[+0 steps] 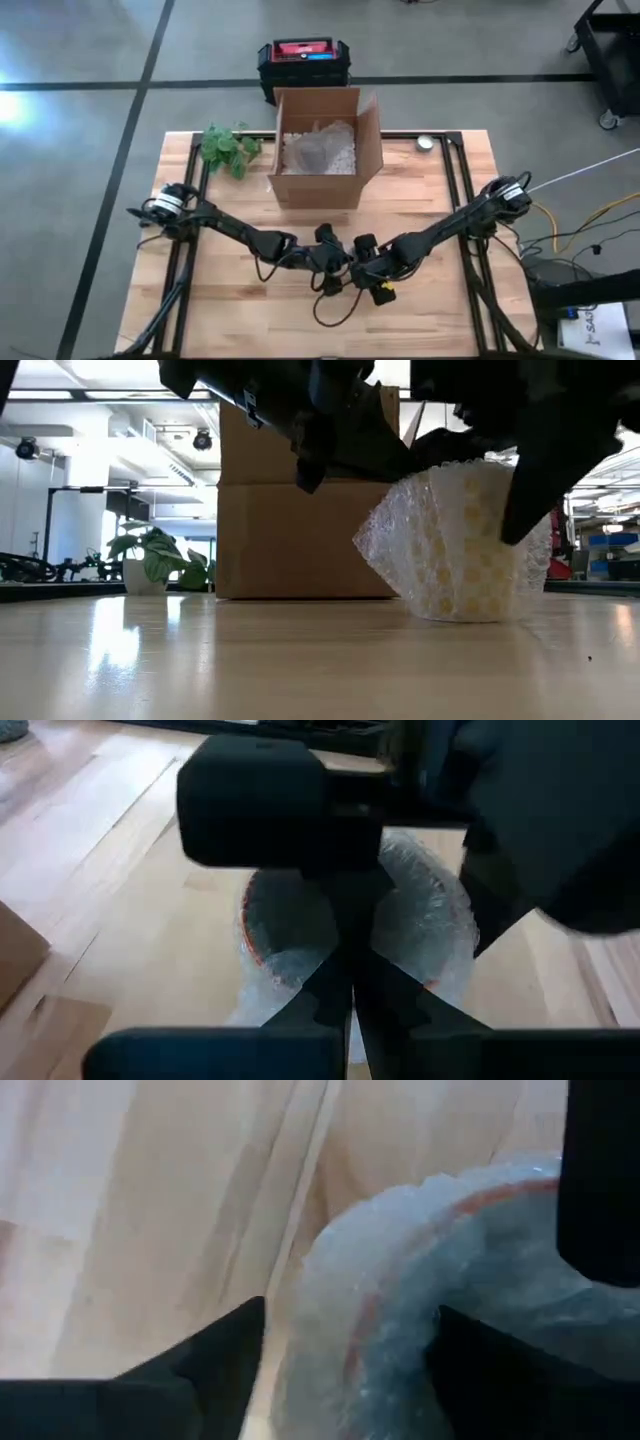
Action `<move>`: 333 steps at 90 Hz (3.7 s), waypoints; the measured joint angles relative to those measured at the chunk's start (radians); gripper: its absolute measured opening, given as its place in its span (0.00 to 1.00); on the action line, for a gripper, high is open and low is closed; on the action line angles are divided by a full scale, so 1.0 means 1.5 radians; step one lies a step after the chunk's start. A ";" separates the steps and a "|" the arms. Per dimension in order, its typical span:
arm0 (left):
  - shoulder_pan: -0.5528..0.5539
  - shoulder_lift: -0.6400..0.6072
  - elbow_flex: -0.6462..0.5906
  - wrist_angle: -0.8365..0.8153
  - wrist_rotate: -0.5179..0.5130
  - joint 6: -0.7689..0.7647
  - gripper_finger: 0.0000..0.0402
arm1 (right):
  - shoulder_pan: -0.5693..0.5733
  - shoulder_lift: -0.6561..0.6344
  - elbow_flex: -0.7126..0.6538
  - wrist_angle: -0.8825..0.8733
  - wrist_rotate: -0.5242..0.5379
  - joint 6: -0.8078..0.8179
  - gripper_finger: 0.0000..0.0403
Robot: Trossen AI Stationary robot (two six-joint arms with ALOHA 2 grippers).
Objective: Wrap mug
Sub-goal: Put the wrapped yellow mug into the cardboard box, then return to Home Position
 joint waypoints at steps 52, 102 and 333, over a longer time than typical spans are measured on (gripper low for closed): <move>-0.047 -0.231 -0.001 -0.176 -0.004 0.023 0.00 | 0.008 -0.160 0.146 -0.108 -0.021 -0.043 0.08; -0.040 -0.400 -0.062 -0.362 -0.026 0.023 0.00 | -0.346 -0.139 0.532 -0.085 0.069 -0.287 0.08; 0.001 -0.671 -0.219 -0.417 -0.034 0.027 0.00 | -0.463 -0.336 0.159 -0.113 -0.259 -0.164 0.23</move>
